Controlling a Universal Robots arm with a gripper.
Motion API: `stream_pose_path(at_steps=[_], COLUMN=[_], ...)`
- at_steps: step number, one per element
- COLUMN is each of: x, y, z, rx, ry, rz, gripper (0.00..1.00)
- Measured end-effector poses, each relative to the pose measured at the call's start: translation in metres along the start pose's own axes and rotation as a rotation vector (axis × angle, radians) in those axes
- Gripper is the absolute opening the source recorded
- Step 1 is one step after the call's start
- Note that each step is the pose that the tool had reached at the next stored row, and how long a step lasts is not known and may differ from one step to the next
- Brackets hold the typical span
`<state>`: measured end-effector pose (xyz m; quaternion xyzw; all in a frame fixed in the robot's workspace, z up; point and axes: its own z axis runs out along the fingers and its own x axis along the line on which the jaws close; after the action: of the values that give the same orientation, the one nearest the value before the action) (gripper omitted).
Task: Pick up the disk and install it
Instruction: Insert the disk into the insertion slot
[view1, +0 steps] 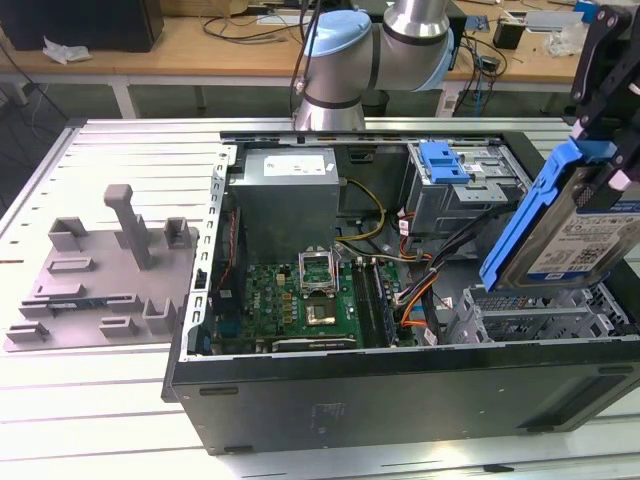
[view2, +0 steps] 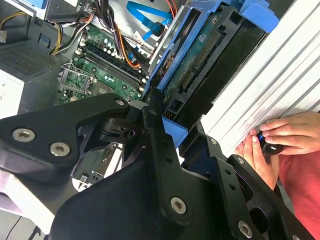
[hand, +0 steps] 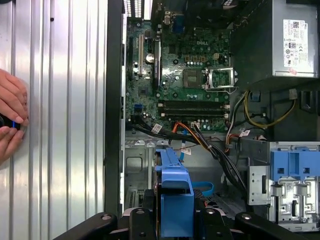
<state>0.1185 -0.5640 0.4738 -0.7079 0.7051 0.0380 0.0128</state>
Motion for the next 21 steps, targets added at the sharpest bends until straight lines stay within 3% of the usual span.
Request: stream_pose_path(at_steps=[21], x=[0.001], y=[-0.0005], z=[0.0141], rx=[0.0], ry=[-0.0001], rz=[0.0], gripper=[0.37])
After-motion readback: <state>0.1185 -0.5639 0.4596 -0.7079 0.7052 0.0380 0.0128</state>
